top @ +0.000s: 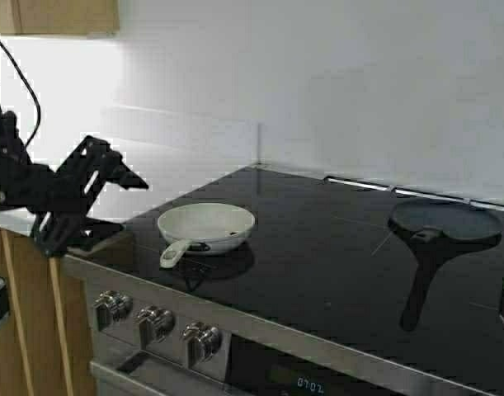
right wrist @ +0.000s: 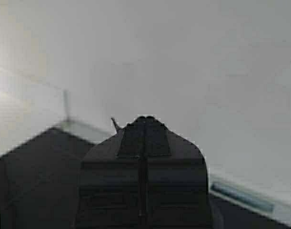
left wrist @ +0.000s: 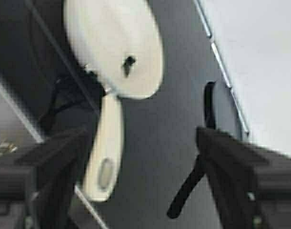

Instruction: Wash the pan

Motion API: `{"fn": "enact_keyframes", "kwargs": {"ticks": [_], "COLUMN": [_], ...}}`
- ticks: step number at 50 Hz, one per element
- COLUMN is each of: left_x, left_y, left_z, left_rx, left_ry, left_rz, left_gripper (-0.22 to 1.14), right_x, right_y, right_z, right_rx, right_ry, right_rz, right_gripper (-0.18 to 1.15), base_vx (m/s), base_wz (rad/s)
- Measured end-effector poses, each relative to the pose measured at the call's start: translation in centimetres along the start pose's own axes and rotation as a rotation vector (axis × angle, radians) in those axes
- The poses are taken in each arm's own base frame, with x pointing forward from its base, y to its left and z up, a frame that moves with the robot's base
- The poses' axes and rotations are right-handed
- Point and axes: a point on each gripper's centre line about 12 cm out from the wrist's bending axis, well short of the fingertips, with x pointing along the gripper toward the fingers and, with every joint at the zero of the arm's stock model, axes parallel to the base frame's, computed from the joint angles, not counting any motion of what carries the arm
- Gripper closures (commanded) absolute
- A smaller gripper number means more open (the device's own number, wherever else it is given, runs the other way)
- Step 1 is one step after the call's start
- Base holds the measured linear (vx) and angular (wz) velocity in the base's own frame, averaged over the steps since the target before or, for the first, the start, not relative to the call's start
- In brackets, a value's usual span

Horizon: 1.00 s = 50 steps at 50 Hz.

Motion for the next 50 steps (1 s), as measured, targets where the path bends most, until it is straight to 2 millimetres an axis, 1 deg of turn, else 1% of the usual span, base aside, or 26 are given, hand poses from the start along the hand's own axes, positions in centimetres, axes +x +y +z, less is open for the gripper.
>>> {"fn": "enact_keyframes", "kwargs": {"ticks": [9, 15, 21, 35, 50], "left_x": [1.4, 2.3, 3.7, 6.4, 8.9], "left_y": [2.2, 3.1, 3.8, 4.4, 4.2], "left_z": [-1.2, -1.9, -2.4, -2.4, -2.5], "left_rx": [-0.052, -0.089, -0.12, -0.151, -0.18], "left_ry": [0.006, 0.016, 0.035, 0.038, 0.076], "left_rz": [-0.015, -0.053, -0.092, -0.157, -0.232], "left_gripper": [-0.09, -0.09, -0.09, -0.09, -0.09], "right_x": [0.1, 0.1, 0.1, 0.1, 0.1], "right_y": [0.0, 0.0, 0.0, 0.0, 0.0], "right_z": [-0.2, -0.2, -0.2, -0.2, -0.3], "right_rx": [-0.006, -0.006, -0.007, -0.01, -0.012], "right_ry": [0.008, 0.008, 0.009, 0.009, 0.011], "right_rz": [0.0, 0.002, 0.002, 0.003, 0.003], "right_gripper": [0.91, 0.91, 0.91, 0.91, 0.91], "base_vx": [0.0, 0.0, 0.0, 0.0, 0.0], "base_wz": [0.0, 0.0, 0.0, 0.0, 0.0]}}
